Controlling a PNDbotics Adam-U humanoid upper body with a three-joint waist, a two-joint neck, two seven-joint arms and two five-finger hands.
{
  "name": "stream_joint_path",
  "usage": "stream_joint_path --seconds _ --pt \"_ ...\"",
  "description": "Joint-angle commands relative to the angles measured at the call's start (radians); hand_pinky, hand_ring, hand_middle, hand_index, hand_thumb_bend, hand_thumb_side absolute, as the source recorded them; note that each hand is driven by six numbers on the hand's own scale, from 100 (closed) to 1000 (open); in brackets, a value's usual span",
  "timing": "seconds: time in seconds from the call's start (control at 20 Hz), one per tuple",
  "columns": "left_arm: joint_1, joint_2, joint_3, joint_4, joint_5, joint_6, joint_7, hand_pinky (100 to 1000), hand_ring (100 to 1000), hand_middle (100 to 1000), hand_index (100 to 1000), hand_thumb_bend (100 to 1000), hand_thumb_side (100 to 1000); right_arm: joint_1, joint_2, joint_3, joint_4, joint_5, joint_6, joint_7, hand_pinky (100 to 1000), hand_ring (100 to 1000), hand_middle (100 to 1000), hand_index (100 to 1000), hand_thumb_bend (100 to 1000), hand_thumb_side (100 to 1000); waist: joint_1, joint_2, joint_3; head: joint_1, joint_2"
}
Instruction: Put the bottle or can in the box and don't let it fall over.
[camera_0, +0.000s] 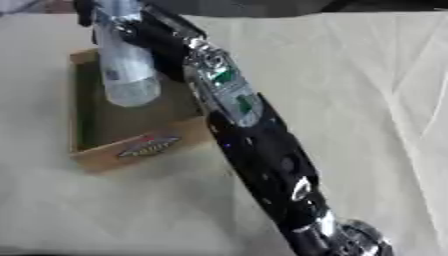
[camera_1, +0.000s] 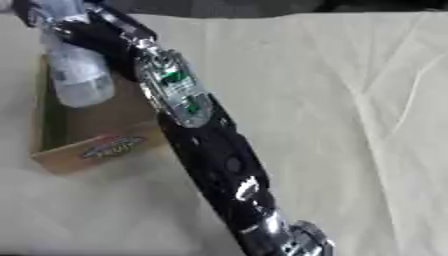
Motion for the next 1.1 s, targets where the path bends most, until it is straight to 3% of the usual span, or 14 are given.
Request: stream_joint_path --seconds 0.05,0.3,0.55,0.7,0.85,0.9,0.95,1.0,1.1 --pt "-0.022 0.01 0.0 -0.021 0.009 -0.002 -0.008 1000 1000 801 804 100 100 -0.036 0.041 -0.008 0.041 0.009 -0.088 -0.019 913 425 176 136 100 470 0.005 -0.006 0.026 -0.048 -0.026" --pt "-0.035 0.011 -0.001 -0.025 0.013 -0.003 -0.009 1000 1000 801 804 100 100 -0.054 0.043 -0.029 0.123 0.059 -0.229 -0.055 918 461 197 145 100 470 -0.006 0.004 0.071 -0.086 -0.041" --pt "-0.039 0.012 -0.002 -0.027 0.012 -0.002 -0.01 1000 1000 800 803 100 100 -0.076 0.031 -0.051 0.185 0.195 -0.34 -0.095 915 568 293 196 100 470 -0.011 0.009 0.08 -0.095 -0.046" --pt "-0.035 0.014 -0.001 -0.026 0.011 -0.002 -0.009 1000 1000 800 803 100 100 -0.083 0.023 -0.058 0.202 0.285 -0.365 -0.118 913 732 500 391 100 470 -0.012 0.009 0.077 -0.095 -0.043" --pt "-0.035 0.012 -0.002 -0.026 0.012 -0.001 -0.009 1000 1000 799 803 100 100 -0.088 0.016 -0.051 0.2 0.366 -0.351 -0.124 927 856 664 545 100 470 -0.012 0.007 0.073 -0.096 -0.043" --pt "-0.034 0.012 -0.002 -0.025 0.012 -0.001 -0.009 1000 1000 799 803 100 100 -0.09 0.014 -0.047 0.198 0.393 -0.34 -0.109 953 951 793 667 100 470 -0.012 0.007 0.072 -0.097 -0.044" --pt "-0.033 0.012 -0.001 -0.025 0.012 -0.001 -0.009 1000 1000 799 803 100 100 -0.092 0.012 -0.042 0.196 0.421 -0.326 -0.082 970 1000 854 735 100 466 -0.011 0.006 0.071 -0.097 -0.044" --pt "-0.033 0.013 0.0 -0.025 0.011 -0.001 -0.008 1000 1000 799 803 100 100 -0.094 0.01 -0.039 0.191 0.449 -0.312 -0.051 999 1000 947 855 100 470 -0.01 0.005 0.069 -0.096 -0.043" --pt "-0.031 0.015 0.001 -0.025 0.012 -0.002 -0.006 1000 1000 799 803 100 100 -0.096 0.007 -0.038 0.176 0.498 -0.284 0.013 1000 1000 1000 950 100 470 -0.007 0.003 0.065 -0.091 -0.041"
